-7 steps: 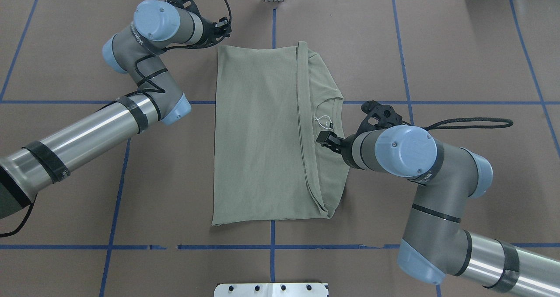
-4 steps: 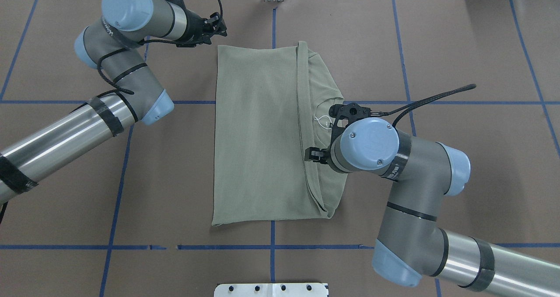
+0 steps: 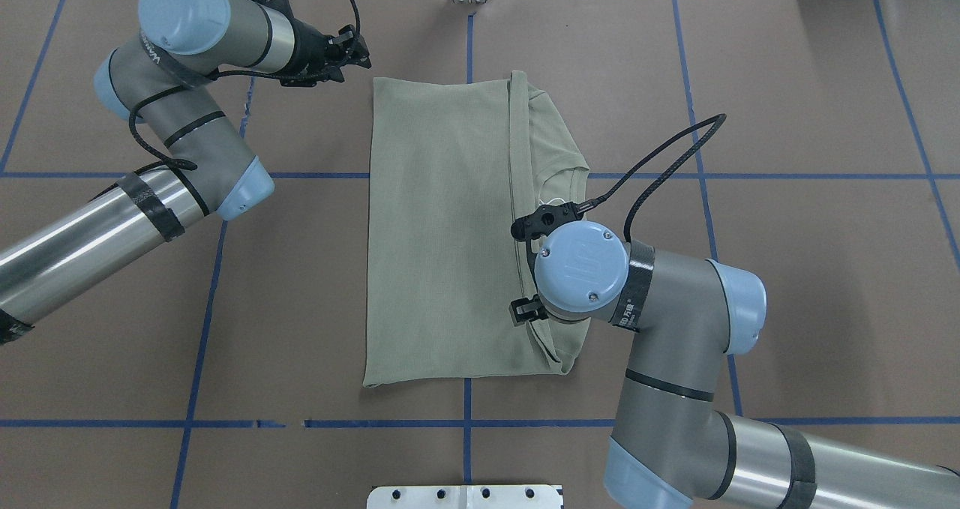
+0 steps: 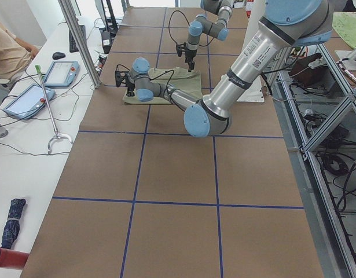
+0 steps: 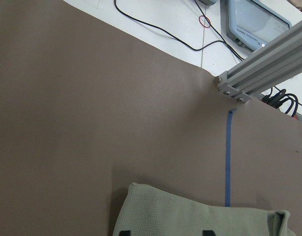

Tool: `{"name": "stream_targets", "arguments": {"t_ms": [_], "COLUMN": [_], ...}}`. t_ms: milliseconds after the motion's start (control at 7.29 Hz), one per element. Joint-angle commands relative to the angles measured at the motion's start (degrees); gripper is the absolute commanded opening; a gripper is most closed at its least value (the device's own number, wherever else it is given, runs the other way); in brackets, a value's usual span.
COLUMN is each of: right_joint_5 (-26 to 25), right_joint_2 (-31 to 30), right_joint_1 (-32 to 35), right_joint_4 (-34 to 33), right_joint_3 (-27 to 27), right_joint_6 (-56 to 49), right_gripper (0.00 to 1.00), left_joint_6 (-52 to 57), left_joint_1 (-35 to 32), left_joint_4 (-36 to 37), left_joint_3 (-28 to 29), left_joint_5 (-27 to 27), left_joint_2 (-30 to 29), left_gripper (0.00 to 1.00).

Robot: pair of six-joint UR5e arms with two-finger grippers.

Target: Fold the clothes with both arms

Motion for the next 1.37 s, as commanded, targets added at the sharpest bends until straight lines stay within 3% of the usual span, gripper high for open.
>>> {"name": "stream_targets", "arguments": {"t_ms": [0,549,824,961,1235], "right_joint_5": [1.57,2.63,2.72,2.81,2.72], "right_joint_2": [0.09,3.06,2.03,-0.24,-11.1], "right_joint_1": [-0.86,-1.12,-1.12,-0.95,0.54], "right_joint_4": [-0.55,-0.46,-0.55,-0.46,-0.55], "right_joint_3": [-0.78,-6.13,-5.88,-5.01,4.78], "right_joint_6": [-2.35,-2.44,-2.96,-4.27,-10.66], "right_gripper": [1.0,1.0,1.0,1.0,1.0], "left_joint_6": [0.0,0.0,0.0,0.0,0.0], "left_joint_1": [-0.31,-0.22,-0.31,-0.31,-0.31], "left_joint_4": [-0.05,-0.4,-0.23,-0.05,0.04], "left_joint_3": [-0.14,-0.14,-0.49,-0.84,-1.11], "left_joint_5": [-0.5,-0.5,-0.5,-0.5,-0.5], "left_joint_2": [0.67,1.11,1.11,1.11,1.11], "left_gripper": [0.58,0.58,0.58,0.58,0.58]}}
